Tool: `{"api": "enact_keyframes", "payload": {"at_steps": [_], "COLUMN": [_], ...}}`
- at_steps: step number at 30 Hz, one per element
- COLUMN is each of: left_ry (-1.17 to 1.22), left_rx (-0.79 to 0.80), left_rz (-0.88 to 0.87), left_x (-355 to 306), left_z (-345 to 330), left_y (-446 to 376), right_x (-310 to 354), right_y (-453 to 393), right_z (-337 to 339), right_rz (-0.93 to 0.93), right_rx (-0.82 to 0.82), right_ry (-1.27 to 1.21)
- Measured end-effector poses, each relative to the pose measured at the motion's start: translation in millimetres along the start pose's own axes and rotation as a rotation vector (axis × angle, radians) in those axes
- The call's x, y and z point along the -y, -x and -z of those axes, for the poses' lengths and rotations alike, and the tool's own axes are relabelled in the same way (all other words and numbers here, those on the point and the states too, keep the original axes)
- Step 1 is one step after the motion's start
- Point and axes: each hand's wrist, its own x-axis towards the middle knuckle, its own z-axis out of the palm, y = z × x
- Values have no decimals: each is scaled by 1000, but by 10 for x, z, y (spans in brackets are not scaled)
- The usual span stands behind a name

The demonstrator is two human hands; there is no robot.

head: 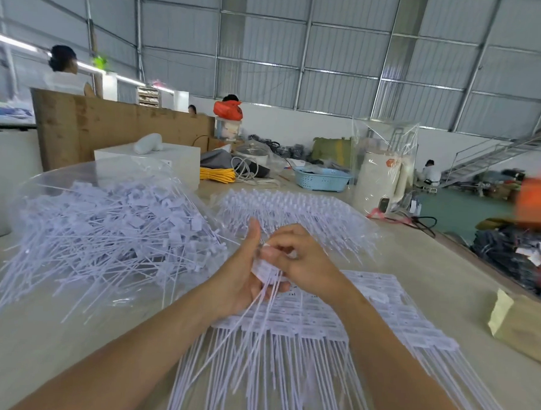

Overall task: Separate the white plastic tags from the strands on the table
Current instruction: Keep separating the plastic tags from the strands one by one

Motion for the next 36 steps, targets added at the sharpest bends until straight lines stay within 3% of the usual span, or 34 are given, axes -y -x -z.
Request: {"api": "enact_keyframes", "payload": {"at_steps": [3, 7, 11, 16, 19, 24, 26, 31, 36], "left_ry": [-86, -110, -195, -283, -284, -270, -266, 1, 215], "left_rx": [-89, -191, -212, -235, -244, -274, -260, -66, 10], "left_rz": [-83, -145, -174, -183, -159, -41, 25, 76, -111], "left_x": [5, 35, 46, 43, 25, -32, -56, -126, -539], "left_z": [-22, 27, 25, -2, -14, -43, -23, 7, 68], "left_y": [11, 1, -9, 13, 29, 13, 17, 52, 146], "right_x": [-55, -95, -122, -102, -109, -141, -240, -419, -493], "right_y": [18, 44, 118, 89, 59, 35, 68, 152, 121], "right_z": [-20, 196, 307, 224, 188, 192, 322, 630, 447], "right_rz": [9, -138, -226, -148, -69, 104, 75, -101, -91], "right_rx": [-80, 22, 215, 191, 151, 15, -95, -302, -152], "right_ry": [51, -93, 21, 50, 196, 772, 883, 304, 342]}}
